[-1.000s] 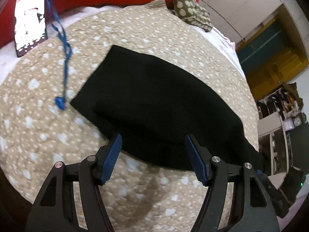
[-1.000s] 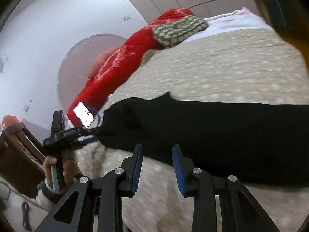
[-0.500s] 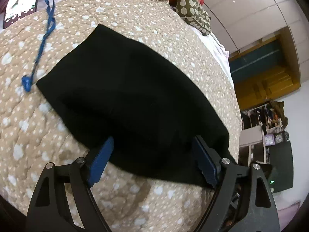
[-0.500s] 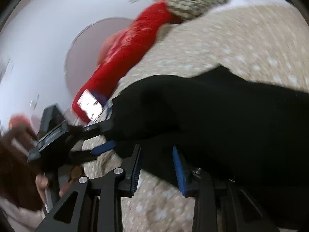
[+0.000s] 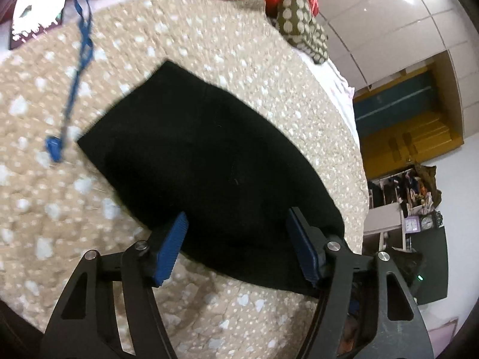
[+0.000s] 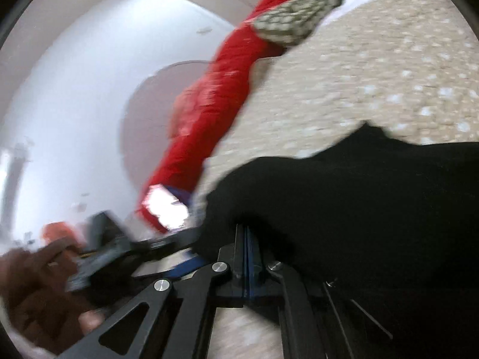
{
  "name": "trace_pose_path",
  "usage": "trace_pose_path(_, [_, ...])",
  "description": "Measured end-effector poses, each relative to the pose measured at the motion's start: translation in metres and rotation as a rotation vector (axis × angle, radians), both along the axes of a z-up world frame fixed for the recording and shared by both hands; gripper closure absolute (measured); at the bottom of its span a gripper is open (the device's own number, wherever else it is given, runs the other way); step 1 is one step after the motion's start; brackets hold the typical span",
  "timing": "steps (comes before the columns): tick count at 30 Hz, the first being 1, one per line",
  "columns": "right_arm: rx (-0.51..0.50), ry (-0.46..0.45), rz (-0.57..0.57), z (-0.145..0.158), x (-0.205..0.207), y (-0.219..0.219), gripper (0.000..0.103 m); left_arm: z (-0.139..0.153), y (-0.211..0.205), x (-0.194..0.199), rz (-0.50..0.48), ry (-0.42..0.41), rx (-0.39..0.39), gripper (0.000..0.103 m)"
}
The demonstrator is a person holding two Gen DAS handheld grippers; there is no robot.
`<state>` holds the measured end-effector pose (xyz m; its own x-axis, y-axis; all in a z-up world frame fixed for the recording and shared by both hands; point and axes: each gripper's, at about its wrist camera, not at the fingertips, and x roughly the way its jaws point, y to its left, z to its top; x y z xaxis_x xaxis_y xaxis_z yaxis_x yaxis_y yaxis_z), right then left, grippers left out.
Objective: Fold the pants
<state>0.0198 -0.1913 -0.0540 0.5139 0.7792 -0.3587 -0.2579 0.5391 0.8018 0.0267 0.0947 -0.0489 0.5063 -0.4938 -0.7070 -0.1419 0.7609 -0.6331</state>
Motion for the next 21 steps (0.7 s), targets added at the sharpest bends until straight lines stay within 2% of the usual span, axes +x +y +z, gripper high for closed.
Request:
trace_pose_path(3, [0.001,-0.059,0.077,0.027,-0.020,0.008,0.103,0.013,0.011,-0.010,0.033,-0.061,0.074,0.036])
trace_pose_path(5, [-0.019,-0.079,0.126,0.033,-0.029,0.016,0.103,0.014,0.019,-0.011,0.059,-0.072,0.101,0.036])
trace_pose_path(8, [-0.236,-0.087,0.101,0.025,-0.027,0.033,0.102,0.009,0.026,-0.010,0.065,-0.043,0.068,0.036])
trace_pose_path(9, [-0.250,-0.059,0.101,0.019,-0.024,0.034,0.100,0.008,0.026,-0.011,0.063,-0.041,0.062,0.036])
trace_pose_path(10, [-0.250,-0.015,0.089,0.009,-0.019,0.034,0.090,0.007,0.026,-0.013,0.060,-0.041,0.063,0.036])
trace_pose_path(11, [-0.242,0.015,0.064,0.001,-0.016,0.031,0.073,0.007,0.024,-0.014,0.056,-0.045,0.066,0.036])
trace_pose_path(12, [-0.236,0.027,0.046,-0.004,-0.013,0.029,0.066,0.006,0.023,-0.015,0.052,-0.045,0.067,0.036])
trace_pose_path(15, [-0.173,0.091,0.016,-0.024,0.004,0.026,0.064,0.006,0.024,-0.011,0.055,-0.033,0.057,0.036])
trace_pose_path(18, [-0.151,0.081,0.013,-0.028,0.020,0.033,0.064,0.015,0.037,-0.008,0.107,-0.040,0.053,0.036])
trace_pose_path(19, [-0.148,0.068,0.024,-0.027,0.025,0.038,0.069,0.018,0.042,-0.009,0.126,-0.049,0.053,0.036])
trace_pose_path(20, [-0.152,0.066,0.041,-0.026,0.028,0.043,0.091,0.024,0.050,-0.011,0.149,-0.063,0.056,0.036])
trace_pose_path(21, [-0.164,0.073,0.058,-0.024,0.030,0.049,0.096,0.028,0.054,-0.012,0.162,-0.071,0.063,0.036])
